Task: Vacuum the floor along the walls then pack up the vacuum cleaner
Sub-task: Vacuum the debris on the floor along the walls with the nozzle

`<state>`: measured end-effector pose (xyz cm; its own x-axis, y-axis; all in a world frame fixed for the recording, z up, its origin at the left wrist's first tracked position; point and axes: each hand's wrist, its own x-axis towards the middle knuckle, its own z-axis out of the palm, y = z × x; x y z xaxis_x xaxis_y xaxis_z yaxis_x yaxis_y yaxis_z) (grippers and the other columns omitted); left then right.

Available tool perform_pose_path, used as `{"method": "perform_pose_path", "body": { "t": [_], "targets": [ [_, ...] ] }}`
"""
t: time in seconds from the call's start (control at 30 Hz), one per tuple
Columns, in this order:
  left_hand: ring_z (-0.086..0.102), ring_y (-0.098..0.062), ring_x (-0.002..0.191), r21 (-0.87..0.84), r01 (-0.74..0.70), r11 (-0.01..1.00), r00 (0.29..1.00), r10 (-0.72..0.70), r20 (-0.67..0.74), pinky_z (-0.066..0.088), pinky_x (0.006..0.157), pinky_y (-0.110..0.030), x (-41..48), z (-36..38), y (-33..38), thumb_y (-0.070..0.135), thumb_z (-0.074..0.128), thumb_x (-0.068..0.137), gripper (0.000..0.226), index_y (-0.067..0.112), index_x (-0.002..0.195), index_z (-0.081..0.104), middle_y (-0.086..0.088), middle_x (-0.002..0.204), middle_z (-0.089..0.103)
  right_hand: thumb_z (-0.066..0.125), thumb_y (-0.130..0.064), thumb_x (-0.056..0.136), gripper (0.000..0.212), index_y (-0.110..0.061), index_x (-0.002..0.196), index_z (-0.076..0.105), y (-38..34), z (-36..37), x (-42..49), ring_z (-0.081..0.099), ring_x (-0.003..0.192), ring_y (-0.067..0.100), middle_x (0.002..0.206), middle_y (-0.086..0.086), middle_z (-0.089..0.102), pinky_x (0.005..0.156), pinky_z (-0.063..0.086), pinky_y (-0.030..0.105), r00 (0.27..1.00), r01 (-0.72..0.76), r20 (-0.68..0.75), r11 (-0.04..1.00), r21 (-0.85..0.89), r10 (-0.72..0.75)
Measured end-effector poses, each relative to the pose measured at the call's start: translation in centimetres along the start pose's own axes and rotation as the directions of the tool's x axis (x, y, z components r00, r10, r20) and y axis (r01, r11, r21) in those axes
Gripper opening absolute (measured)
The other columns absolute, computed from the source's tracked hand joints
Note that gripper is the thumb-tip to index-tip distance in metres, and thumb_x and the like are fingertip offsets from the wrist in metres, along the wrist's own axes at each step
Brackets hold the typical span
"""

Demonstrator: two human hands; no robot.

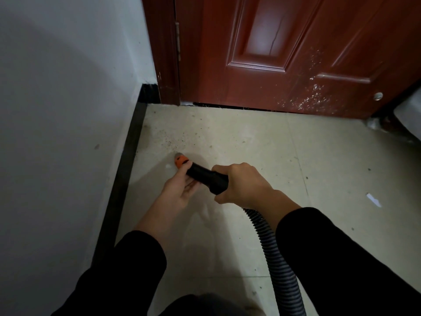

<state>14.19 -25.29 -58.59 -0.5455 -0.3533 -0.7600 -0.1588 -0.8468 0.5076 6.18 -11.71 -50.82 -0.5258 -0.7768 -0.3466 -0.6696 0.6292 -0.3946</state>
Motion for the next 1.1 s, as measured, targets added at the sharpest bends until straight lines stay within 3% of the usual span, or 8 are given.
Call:
{"method": "perform_pose_path", "body": {
  "t": [0.07, 0.13, 0.2, 0.33, 0.53, 1.1],
  "targets": [
    [0.060, -0.024, 0.105, -0.038, 0.019, 0.999, 0.999, -0.018, 0.033, 0.050, 0.085, -0.030, -0.1, 0.2, -0.2, 0.023, 0.062, 0.095, 0.035, -0.001, 0.120, 0.054, -0.018, 0.118, 0.061, 0.073, -0.029, 0.072, 0.028, -0.029, 0.097, 0.060, 0.4, 0.1, -0.2, 0.057, 0.065, 0.018, 0.072, -0.001, 0.062, 0.055, 0.045, 0.028, 1.000, -0.029, -0.005, 0.999, 0.031, 0.029],
    [0.062, -0.025, 0.103, -0.049, 0.030, 0.998, 0.998, -0.027, 0.048, 0.053, 0.079, -0.032, -0.2, 0.6, -0.3, 0.020, 0.062, 0.094, 0.039, -0.003, 0.124, 0.053, -0.021, 0.122, 0.060, 0.073, -0.030, 0.070, 0.028, -0.030, 0.095, 0.061, 1.0, 0.4, -0.5, 0.059, 0.066, 0.018, 0.073, -0.002, 0.063, 0.056, 0.047, 0.029, 0.998, -0.061, -0.017, 0.995, 0.075, 0.063],
    [0.063, -0.024, 0.096, -0.037, 0.030, 0.999, 0.998, -0.028, 0.047, 0.054, 0.074, -0.032, -0.4, 1.3, -0.3, 0.018, 0.063, 0.093, 0.038, -0.003, 0.123, 0.054, -0.021, 0.120, 0.061, 0.075, -0.032, 0.069, 0.029, -0.031, 0.094, 0.061, 1.5, 0.5, -0.9, 0.060, 0.067, 0.018, 0.073, -0.002, 0.064, 0.057, 0.048, 0.029, 0.996, -0.082, -0.030, 0.989, 0.119, 0.086],
    [0.063, -0.022, 0.091, 0.022, 0.025, 0.999, 0.999, -0.025, 0.023, 0.053, 0.077, -0.032, -0.4, 2.6, -0.5, 0.016, 0.064, 0.093, 0.029, -0.001, 0.115, 0.056, -0.018, 0.111, 0.063, 0.078, -0.032, 0.067, 0.033, -0.034, 0.096, 0.062, 2.2, 0.6, -1.4, 0.062, 0.066, 0.016, 0.073, -0.001, 0.066, 0.057, 0.051, 0.028, 0.990, -0.127, -0.038, 0.974, 0.188, 0.136],
    [0.065, -0.020, 0.083, 0.036, 0.008, 0.999, 1.000, -0.008, -0.007, 0.056, 0.055, -0.024, -0.4, 3.0, -0.9, 0.015, 0.066, 0.092, 0.027, -0.001, 0.112, 0.058, -0.015, 0.096, 0.066, 0.079, -0.030, 0.065, 0.033, -0.034, 0.094, 0.064, 2.5, 0.8, -1.8, 0.065, 0.063, 0.016, 0.070, -0.001, 0.067, 0.062, 0.057, 0.033, 0.984, -0.162, -0.027, 0.956, 0.245, 0.174],
    [0.066, -0.022, 0.086, -0.001, -0.021, 1.000, 0.997, 0.021, -0.069, 0.057, 0.052, -0.025, -0.4, -0.9, 0.5, 0.016, 0.068, 0.090, 0.029, -0.001, 0.110, 0.058, -0.016, 0.097, 0.067, 0.079, -0.029, 0.066, 0.032, -0.031, 0.094, 0.063, -0.4, 1.9, -0.3, 0.064, 0.068, 0.016, 0.073, -0.001, 0.067, 0.063, 0.055, 0.031, 0.996, -0.092, 0.032, 0.969, 0.231, 0.087]
  ]
}}
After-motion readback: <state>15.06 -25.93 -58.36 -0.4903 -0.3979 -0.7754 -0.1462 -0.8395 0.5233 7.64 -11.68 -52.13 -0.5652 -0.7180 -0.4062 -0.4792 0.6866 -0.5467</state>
